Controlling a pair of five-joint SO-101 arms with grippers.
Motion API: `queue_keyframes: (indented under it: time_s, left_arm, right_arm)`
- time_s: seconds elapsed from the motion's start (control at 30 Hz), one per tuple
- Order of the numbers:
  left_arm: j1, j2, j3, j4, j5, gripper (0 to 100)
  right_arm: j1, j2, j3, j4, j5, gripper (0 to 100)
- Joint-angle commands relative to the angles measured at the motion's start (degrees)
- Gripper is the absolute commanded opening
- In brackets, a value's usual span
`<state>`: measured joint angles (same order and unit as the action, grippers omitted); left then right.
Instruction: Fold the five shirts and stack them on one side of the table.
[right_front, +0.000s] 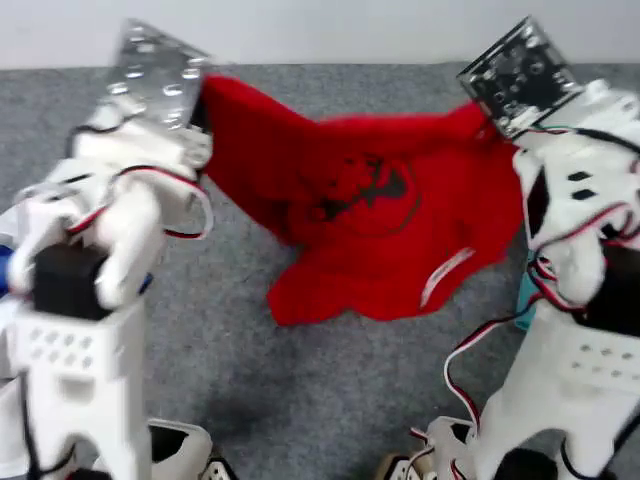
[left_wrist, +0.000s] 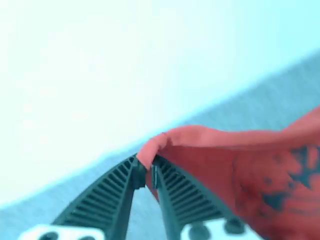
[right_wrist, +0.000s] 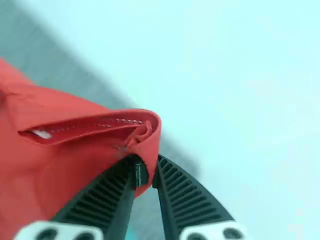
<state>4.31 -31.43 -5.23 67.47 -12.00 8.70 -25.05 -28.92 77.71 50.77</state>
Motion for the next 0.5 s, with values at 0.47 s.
queue_keyframes:
  time_s: [0.47]
  left_arm:
    - [-5.8, -12.7, -8.3, -5.4, -2.5, 1]
  right_arm:
    - [0.6, -0.7, -19.8, -15.7, -0.4, 0.9]
